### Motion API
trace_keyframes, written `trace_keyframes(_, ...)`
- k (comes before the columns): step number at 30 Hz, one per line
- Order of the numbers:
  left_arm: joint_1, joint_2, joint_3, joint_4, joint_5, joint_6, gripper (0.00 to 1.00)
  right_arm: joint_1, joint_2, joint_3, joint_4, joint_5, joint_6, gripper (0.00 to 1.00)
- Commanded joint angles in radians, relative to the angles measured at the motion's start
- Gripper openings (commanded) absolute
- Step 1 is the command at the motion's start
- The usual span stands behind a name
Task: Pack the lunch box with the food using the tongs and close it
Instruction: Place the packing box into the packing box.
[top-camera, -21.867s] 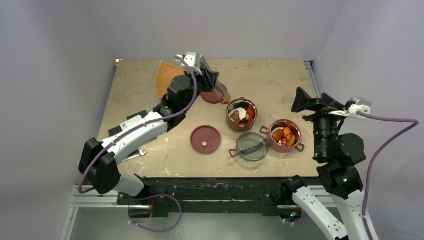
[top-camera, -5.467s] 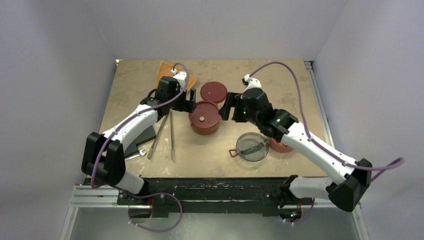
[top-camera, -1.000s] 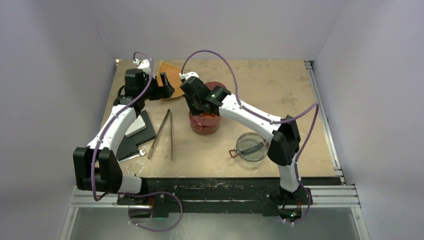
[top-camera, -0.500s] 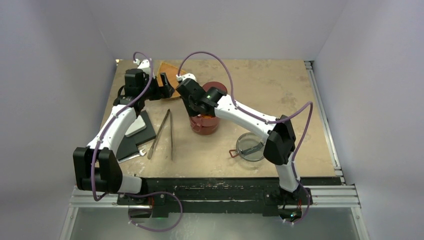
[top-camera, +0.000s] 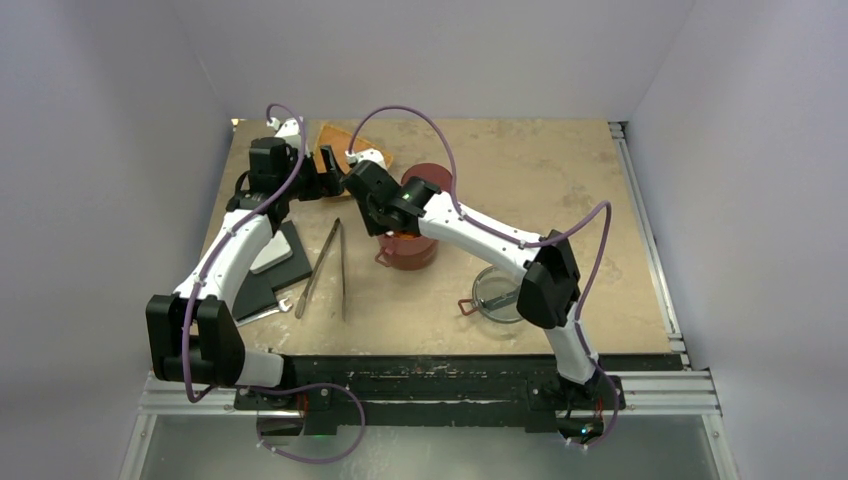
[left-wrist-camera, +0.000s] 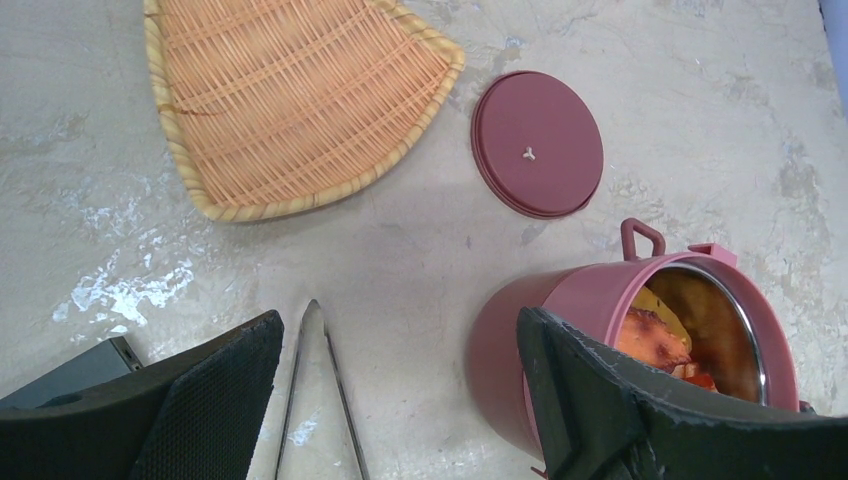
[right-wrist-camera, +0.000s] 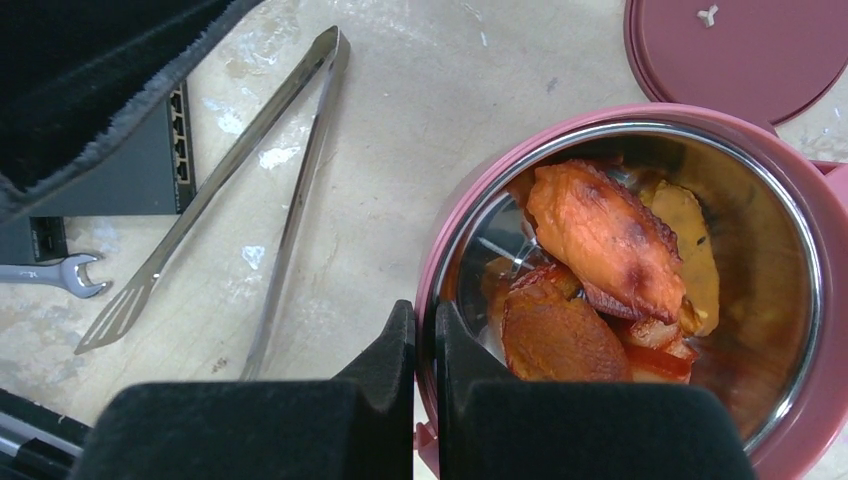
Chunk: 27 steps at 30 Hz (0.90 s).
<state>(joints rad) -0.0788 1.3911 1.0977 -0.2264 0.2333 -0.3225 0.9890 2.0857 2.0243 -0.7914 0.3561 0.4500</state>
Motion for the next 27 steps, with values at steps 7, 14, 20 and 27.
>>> trace_keyframes(7, 0.007, -0.035, 0.011, 0.026, 0.022, -0.015, 0.87, 0.016, 0.014, 0.063, 0.019, -0.009, 0.078, 0.0)
trace_keyframes(14, 0.008, -0.032, 0.01, 0.027, 0.027, -0.017, 0.87, 0.016, 0.02, 0.079, -0.011, 0.026, 0.084, 0.14)
trace_keyframes(20, 0.008, -0.028, 0.008, 0.032, 0.033, -0.019, 0.87, 0.016, -0.009, 0.079, -0.004, 0.019, 0.073, 0.39)
trace_keyframes(27, 0.007, -0.016, 0.002, 0.048, 0.065, -0.029, 0.87, 0.017, -0.063, 0.082, 0.008, 0.003, 0.054, 0.53)
